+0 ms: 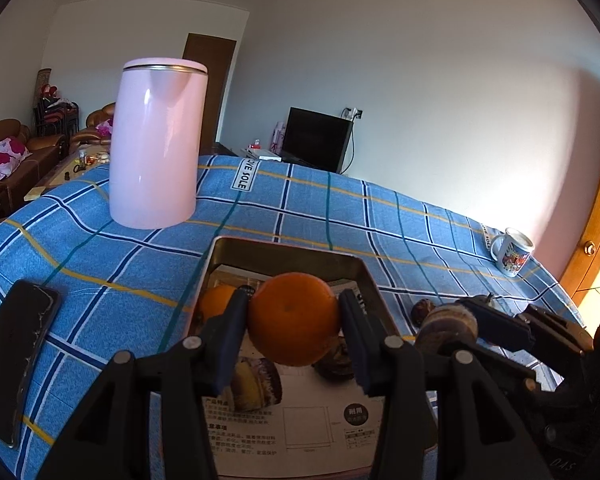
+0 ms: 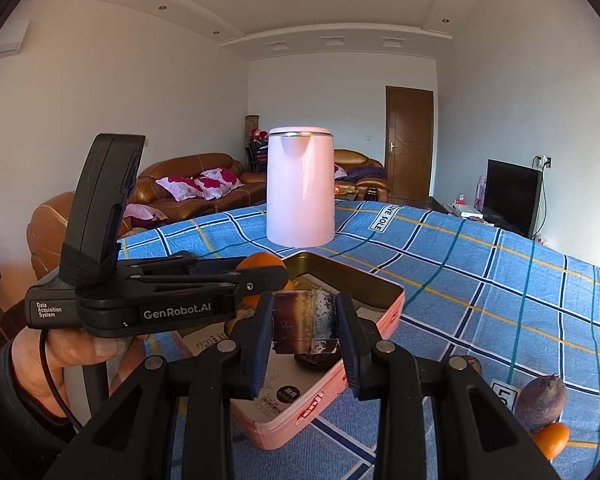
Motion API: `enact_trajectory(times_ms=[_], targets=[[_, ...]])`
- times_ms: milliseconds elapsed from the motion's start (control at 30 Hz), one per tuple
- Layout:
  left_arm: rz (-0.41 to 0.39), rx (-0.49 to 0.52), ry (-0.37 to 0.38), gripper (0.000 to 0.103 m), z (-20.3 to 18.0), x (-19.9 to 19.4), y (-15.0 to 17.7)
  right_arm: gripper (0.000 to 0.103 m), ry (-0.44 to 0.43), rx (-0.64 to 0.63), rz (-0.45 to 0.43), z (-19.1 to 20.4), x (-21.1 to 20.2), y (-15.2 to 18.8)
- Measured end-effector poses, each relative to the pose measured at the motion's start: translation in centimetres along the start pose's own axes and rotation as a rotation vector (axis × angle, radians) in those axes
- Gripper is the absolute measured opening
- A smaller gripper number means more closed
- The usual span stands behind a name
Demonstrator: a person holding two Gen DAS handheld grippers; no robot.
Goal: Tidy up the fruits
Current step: 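Lower the orange into the tin with the left tool while the right tool releases the striped cylinder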
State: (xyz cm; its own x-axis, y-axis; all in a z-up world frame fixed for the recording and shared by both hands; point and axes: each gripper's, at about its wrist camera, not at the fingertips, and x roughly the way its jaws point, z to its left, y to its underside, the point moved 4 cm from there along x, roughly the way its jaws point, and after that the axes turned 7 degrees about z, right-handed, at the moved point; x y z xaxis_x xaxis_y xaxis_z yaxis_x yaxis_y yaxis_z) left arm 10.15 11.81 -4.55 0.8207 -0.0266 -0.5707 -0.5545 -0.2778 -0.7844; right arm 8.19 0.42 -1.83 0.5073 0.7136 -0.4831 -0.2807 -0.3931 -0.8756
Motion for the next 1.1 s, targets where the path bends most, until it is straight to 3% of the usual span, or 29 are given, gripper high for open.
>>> enact_trajectory(times_ms=[467,967,1033,1100], targets=[[0.04,0.009,-0.042,0.048,0.5,0.5,0.4,0.033,-0.015,-0.018,0.19,1.3,4.0,0.6],[0.085,0.044,-0.051,0.049,0.0,1.4,1.0,0.033,-0.039,-0.006,0.275,1.2,5.2,1.1],[0.088,0.046,-0.049,0.049,-0.1,1.4,1.0,0.035,-0.038,0.002,0.273,1.0,5.1,1.1],[0.092,0.045,-0.044,0.049,-0.2,1.5,1.1,0.046,-0.037,0.012,0.267,0.8,5.1,1.0]])
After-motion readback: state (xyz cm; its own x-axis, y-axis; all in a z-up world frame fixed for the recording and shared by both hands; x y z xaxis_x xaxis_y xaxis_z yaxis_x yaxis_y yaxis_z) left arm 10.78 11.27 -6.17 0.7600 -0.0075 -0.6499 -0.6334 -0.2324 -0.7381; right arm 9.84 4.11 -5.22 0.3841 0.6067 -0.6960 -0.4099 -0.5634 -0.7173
